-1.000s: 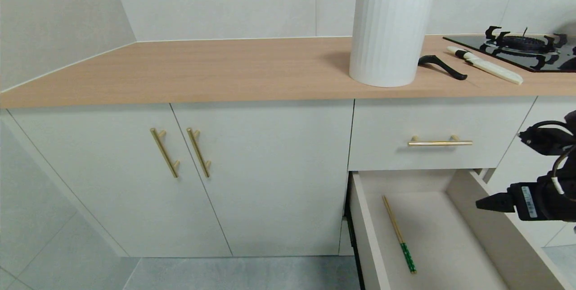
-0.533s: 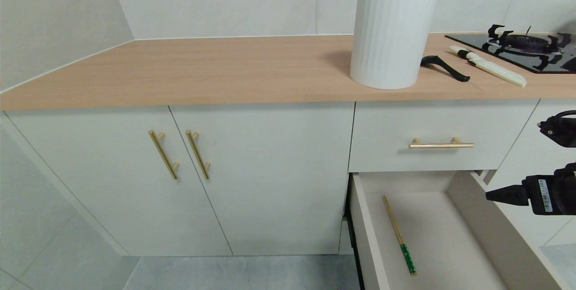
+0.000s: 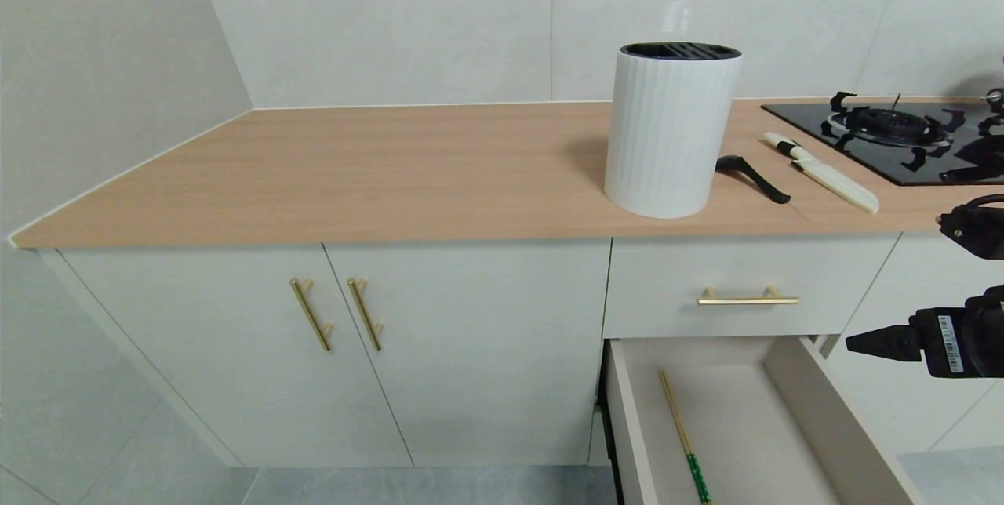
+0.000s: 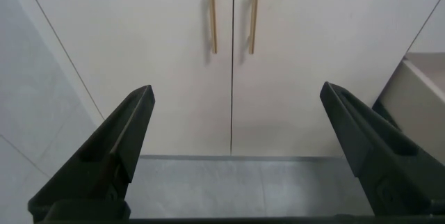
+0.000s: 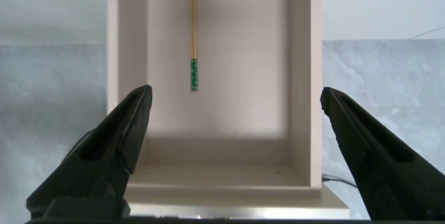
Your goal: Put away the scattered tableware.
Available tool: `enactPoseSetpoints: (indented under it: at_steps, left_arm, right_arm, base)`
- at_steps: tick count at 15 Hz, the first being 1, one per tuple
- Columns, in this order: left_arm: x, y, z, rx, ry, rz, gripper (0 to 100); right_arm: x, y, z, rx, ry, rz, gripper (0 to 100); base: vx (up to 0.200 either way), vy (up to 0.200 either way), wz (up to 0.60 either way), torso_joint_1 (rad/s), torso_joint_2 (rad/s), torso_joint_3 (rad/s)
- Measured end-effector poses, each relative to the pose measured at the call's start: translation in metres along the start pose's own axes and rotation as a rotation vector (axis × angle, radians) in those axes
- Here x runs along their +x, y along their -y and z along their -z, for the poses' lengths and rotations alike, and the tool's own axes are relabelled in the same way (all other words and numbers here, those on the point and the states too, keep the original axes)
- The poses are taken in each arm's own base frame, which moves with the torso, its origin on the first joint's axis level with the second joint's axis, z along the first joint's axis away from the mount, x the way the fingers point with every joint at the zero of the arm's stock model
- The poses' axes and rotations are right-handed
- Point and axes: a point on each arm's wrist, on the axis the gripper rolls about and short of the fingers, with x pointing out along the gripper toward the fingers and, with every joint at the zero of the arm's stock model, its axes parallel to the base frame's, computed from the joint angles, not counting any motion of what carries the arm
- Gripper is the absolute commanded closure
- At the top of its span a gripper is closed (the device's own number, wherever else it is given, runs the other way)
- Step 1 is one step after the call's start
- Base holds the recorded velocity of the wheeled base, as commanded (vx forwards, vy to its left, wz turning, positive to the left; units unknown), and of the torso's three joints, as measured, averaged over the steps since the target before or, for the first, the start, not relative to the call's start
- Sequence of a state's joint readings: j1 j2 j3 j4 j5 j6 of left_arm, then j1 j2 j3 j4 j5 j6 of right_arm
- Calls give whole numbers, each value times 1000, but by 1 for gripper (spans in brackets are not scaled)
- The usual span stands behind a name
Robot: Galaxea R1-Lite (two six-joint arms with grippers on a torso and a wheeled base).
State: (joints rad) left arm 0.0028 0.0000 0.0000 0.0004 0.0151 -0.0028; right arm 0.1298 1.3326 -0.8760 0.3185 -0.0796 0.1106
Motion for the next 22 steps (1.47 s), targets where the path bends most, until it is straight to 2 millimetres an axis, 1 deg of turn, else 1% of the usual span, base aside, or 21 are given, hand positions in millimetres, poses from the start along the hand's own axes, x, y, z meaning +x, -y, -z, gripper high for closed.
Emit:
enactPoseSetpoints:
  at_steps: [9,11,13,14,17,19,22]
  left_arm:
    - [0,0,0,0,0,-1,0]
    - [0,0,0,0,0,0,0]
    - [0,0,0,0,0,0,0]
    - [0,0,0,0,0,0,0]
    - [0,0,0,0,0,0,0]
    - [0,0,0,0,0,0,0]
    - [0,0,0,0,0,0,0]
  right_arm:
    - [4,-1,4,-29,-19,-1,0]
    - [5,-1,4,-64,-22,-5,0]
    - [12,-1,-3,-84,24,-13,0]
    - [19,-1,-12,-96,71,-23,0]
    - [53,-1,-39,-153,158,-105,0]
    - [85,1,-57,-188,192,-146,0]
    - [136,12,-84,-210,284,-165,0]
  base:
    - [0,0,0,205,-494,-290]
    - [0,0,0,120,-276,-159]
    - [0,0,0,39,-90,-49]
    - [0,0,0,0,0,0]
    - [0,0,0,0,0,0]
    - [0,0,0,0,0,0]
    - [0,0,0,0,0,0]
